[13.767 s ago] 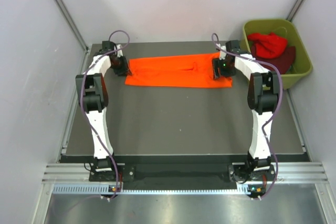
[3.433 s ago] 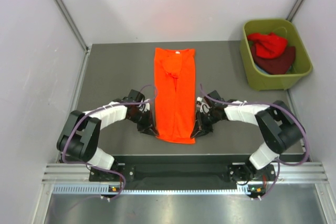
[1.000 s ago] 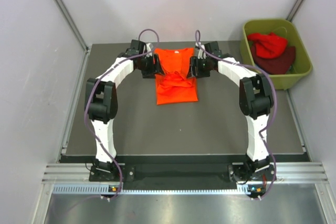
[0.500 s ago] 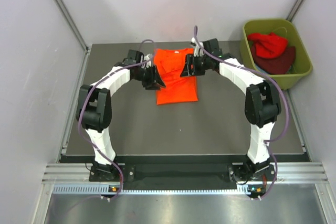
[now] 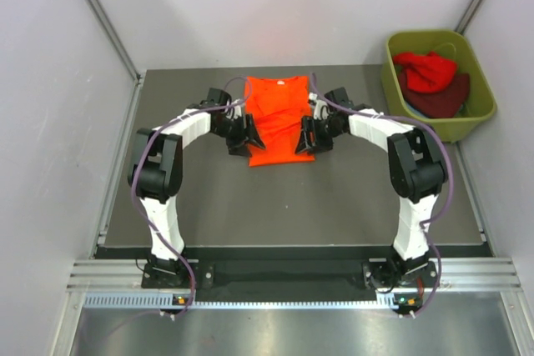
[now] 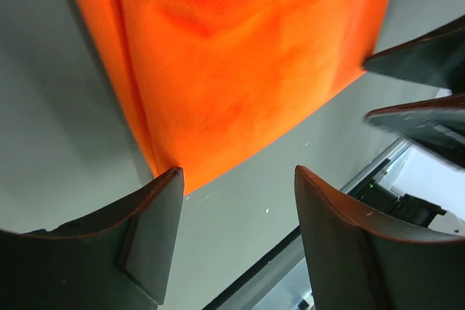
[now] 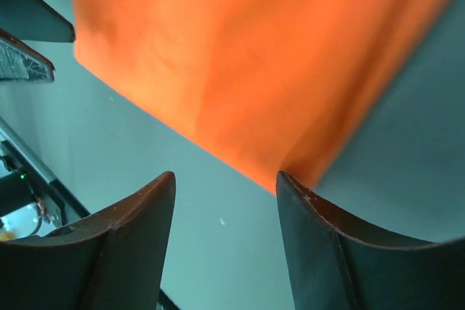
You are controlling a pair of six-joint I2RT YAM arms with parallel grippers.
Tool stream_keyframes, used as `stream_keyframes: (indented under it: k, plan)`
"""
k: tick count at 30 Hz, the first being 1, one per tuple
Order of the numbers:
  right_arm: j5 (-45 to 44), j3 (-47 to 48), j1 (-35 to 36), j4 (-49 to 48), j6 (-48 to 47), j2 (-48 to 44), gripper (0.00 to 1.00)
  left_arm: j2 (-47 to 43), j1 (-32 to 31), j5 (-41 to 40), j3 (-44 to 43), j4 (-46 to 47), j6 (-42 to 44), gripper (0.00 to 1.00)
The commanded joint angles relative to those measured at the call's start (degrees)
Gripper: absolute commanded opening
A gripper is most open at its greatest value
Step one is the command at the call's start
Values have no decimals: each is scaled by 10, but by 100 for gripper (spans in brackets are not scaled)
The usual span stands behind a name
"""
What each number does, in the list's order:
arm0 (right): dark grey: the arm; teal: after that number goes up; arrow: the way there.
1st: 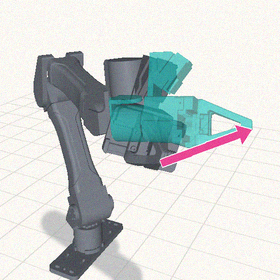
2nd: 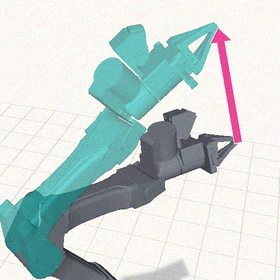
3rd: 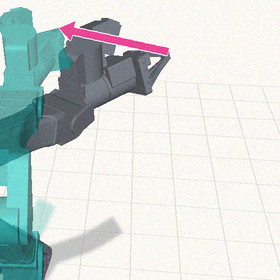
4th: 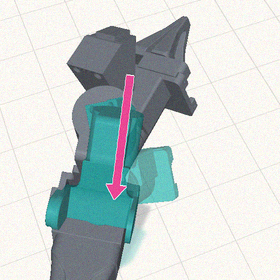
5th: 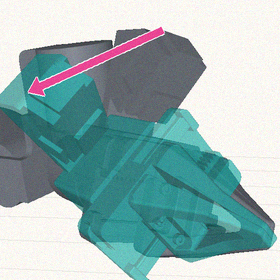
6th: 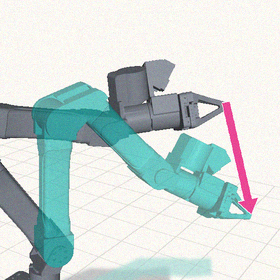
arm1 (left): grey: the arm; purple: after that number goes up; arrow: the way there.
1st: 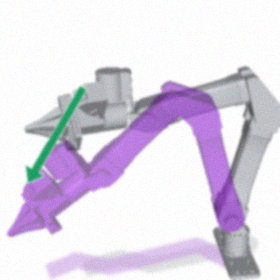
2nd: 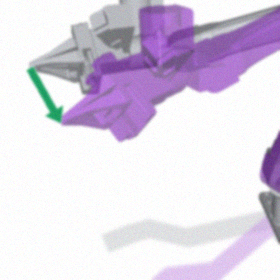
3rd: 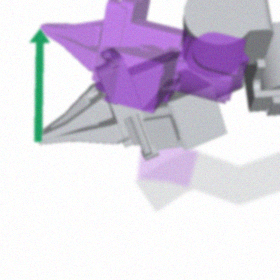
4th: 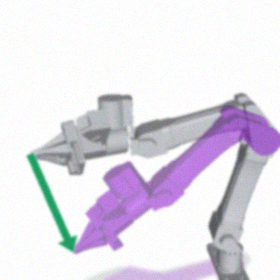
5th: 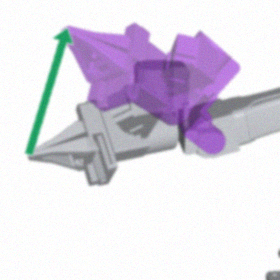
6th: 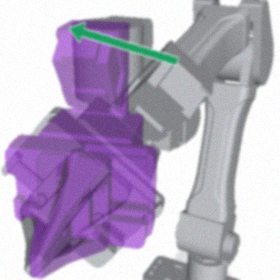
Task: Fold and stack the t-shirts
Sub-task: Fold the tshirt
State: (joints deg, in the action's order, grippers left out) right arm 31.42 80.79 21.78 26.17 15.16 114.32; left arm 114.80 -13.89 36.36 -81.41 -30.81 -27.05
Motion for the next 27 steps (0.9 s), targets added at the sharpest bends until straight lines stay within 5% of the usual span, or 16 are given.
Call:
stream_keyframes:
  k: [1, 10, 27]
  plan:
    - [22, -23, -29, -7, 2, -70, 58, -34, 4, -3, 25, -21, 9, 67]
    - [32, -53, -55, -17, 1, -52, 59, -36, 11, 0, 92, -4, -22, 66]
    - [62, -62, -55, -40, 25, 20, 57, -8, 10, -13, 90, 23, -31, 59]
